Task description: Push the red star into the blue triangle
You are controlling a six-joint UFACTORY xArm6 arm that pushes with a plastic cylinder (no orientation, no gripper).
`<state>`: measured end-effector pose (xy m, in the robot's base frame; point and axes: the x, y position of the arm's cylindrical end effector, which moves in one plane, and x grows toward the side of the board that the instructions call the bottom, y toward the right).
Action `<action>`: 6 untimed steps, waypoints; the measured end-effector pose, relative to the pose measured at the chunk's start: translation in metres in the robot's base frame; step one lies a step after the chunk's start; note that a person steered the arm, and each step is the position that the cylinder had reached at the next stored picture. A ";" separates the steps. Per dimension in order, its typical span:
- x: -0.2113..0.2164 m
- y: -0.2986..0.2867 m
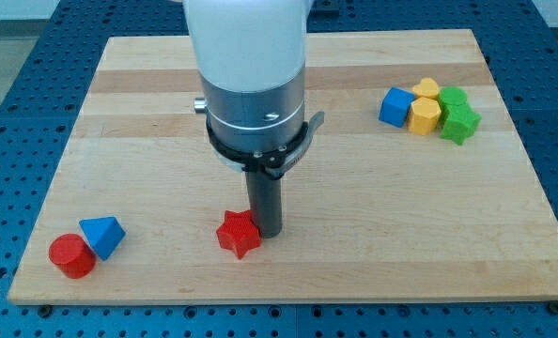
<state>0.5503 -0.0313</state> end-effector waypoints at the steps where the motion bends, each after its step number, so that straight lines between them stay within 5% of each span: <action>1: 0.000 -0.014; 5: 0.000 -0.079; 6: 0.001 -0.028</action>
<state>0.5510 -0.0591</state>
